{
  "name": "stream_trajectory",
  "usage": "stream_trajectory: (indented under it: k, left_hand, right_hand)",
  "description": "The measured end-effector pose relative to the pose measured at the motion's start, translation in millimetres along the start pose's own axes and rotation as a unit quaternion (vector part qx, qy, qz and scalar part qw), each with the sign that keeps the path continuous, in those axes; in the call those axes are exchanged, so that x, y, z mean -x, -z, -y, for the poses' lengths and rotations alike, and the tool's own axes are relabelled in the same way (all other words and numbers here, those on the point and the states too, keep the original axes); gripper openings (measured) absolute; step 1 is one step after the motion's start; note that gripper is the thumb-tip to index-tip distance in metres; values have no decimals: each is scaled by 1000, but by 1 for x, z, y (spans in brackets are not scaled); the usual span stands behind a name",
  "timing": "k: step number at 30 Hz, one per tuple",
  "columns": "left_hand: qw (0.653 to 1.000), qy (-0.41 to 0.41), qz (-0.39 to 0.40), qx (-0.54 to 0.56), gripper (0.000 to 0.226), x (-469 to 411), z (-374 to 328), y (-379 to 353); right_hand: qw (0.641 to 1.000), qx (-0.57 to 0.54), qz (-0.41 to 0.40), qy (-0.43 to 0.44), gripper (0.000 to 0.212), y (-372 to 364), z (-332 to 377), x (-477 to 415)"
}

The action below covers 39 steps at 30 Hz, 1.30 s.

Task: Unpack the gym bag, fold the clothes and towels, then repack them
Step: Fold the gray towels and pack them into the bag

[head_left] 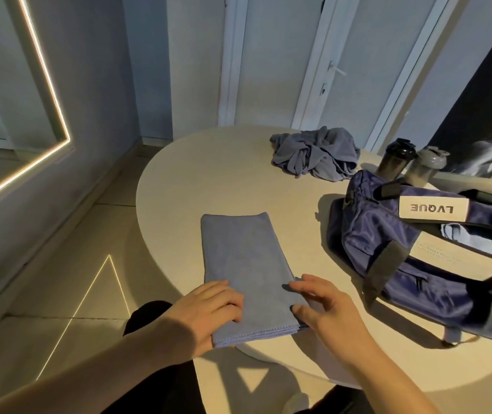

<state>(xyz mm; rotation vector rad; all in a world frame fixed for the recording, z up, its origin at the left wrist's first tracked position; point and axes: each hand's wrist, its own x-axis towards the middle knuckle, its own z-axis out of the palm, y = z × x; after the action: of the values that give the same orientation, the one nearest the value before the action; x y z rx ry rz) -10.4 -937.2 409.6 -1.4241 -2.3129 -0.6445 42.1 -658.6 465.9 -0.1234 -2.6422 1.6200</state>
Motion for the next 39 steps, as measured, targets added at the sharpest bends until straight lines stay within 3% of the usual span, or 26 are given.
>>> stream_trajectory:
  k: [4, 7, 11, 14, 16, 19, 23, 29, 34, 39]
  left_hand:
    - [998, 29, -20, 52, 21, 1, -4, 6]
    - [979, 152, -16, 131, 22, -5, -13, 20]
    - [941, 291, -51, 168, 21, -17, -18, 25]
    - [911, 358, -71, 189, 16, -26, -12, 25]
    - [901, 379, -86, 194, 29, -32, -7, 28]
    - [890, 402, -117, 181, 48, -46, 8, 38]
    - [863, 431, -170, 200, 25, -76, 47, 48]
    - [867, 466, -113, 137, 32, -104, 115, 46]
    - [863, 486, -78, 114, 18, -102, 138, 32]
    - [865, 489, -67, 91, 11, -104, 147, 25]
  right_hand:
    - [999, -24, 16, 19, 30, 2, -4, 3]
    - [992, -111, 63, 21, 38, 10, -2, 1]
    - [989, -72, 105, 76, 58, 17, -1, -3]
    - [993, 5, 77, 85, 33, 15, 9, -10]
    - [995, 41, 57, 74, 17, 14, 19, -21]
    - [995, 29, 57, 79, 13, 13, 37, -45]
    - [996, 24, 37, 72, 20, 2, 60, -94]
    - [996, 89, -1, 15, 22, -26, 66, -174]
    - [987, 160, -6, -30, 24, -41, 55, -200]
    - [985, 163, -32, -45, 23, -45, 48, -205]
